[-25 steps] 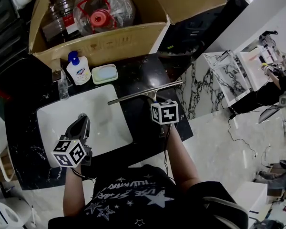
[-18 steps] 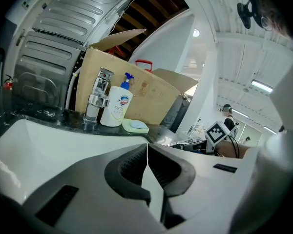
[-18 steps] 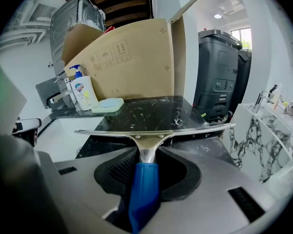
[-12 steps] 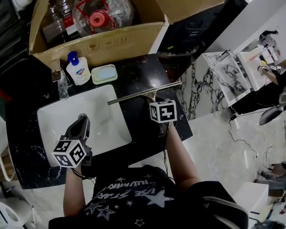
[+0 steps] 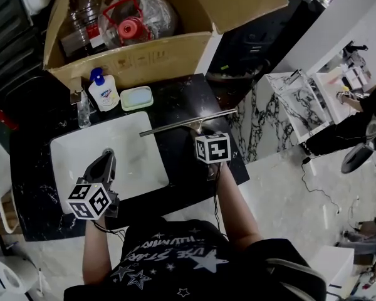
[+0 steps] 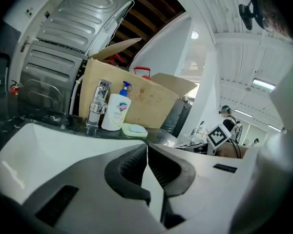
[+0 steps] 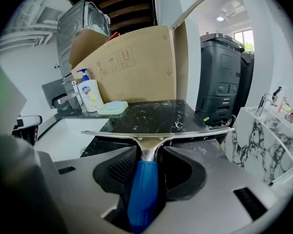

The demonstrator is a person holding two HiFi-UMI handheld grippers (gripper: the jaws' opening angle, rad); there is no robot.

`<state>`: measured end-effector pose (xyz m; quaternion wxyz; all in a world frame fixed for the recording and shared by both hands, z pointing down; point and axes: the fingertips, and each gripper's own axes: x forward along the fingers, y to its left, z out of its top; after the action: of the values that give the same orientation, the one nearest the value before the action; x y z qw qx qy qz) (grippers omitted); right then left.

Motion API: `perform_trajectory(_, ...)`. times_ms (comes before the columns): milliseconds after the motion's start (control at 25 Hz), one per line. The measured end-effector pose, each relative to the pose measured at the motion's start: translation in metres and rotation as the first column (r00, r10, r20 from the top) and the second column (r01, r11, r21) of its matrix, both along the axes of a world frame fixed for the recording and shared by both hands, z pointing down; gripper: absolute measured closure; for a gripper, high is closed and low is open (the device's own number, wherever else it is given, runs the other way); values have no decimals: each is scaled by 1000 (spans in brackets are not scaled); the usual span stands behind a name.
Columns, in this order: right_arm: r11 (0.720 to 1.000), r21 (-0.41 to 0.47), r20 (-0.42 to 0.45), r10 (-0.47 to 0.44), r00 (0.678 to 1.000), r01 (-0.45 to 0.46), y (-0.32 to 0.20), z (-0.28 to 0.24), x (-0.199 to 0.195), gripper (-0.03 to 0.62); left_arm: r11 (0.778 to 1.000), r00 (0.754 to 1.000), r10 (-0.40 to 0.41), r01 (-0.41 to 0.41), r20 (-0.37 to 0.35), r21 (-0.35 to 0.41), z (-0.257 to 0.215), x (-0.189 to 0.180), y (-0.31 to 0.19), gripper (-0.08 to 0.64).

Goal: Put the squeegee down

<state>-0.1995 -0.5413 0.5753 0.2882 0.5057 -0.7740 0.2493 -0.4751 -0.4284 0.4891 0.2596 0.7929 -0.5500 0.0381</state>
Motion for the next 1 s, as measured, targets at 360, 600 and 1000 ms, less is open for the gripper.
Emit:
perform_trajectory(360, 997, 76, 63, -14, 998, 9, 18, -31, 20, 440, 998, 999, -46, 46, -1, 49, -24, 21, 31, 538)
perform_trajectory(600, 989, 136, 122, -67, 990, 51, 38, -58, 28, 443, 993, 996, -92, 91, 9, 69, -35, 37, 65, 538)
perform_trajectory(1000, 962, 223, 151, -194, 969, 158, 73, -95, 39, 525, 980, 985, -171, 168, 18, 109, -50, 69, 117, 538)
